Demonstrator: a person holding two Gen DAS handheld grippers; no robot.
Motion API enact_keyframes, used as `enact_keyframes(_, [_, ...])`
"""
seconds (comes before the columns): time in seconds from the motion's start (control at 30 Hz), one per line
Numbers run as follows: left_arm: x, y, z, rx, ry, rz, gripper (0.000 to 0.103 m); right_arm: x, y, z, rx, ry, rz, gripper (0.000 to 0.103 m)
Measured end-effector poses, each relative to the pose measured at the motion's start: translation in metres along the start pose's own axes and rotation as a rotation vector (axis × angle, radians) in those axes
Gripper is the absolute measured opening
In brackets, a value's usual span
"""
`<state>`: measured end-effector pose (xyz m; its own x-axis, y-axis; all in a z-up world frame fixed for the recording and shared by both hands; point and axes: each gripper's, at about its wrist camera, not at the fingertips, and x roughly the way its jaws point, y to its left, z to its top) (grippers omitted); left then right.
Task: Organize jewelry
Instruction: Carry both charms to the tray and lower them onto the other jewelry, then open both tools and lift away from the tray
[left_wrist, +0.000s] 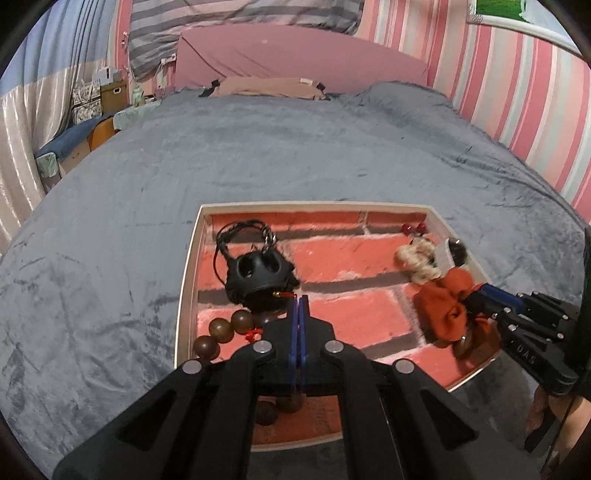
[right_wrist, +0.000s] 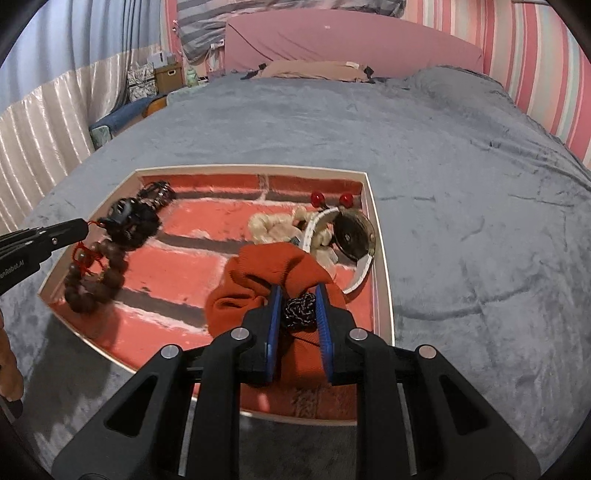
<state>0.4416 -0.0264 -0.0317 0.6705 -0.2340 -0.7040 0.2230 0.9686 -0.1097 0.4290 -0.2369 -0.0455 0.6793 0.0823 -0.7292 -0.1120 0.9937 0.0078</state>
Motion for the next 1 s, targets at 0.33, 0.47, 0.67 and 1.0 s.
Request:
enact_keyframes(0.33, [0.011,0.013,-0.015,-0.032,0.046,0.016,0.002,0.004,0.001,-0.008,-0.005,0.007,-0.004,0.029])
enact_keyframes(0.47, [0.007,0.020,-0.021,-0.046,0.061,0.037,0.003,-0.002,-0.002,-0.013,-0.005,-0.013,-0.016,0.062])
enact_keyframes(0.67, [-0.008,0.029,-0.027,-0.079,0.066,0.038,0.003,-0.023,-0.014,-0.018,0.033,-0.050,-0.003,0.081])
enact_keyframes(1.0, [-0.069,0.019,-0.040,-0.055,-0.034,0.074,0.071,-0.097,-0.018,-0.033,0.053,-0.152,-0.017,0.095])
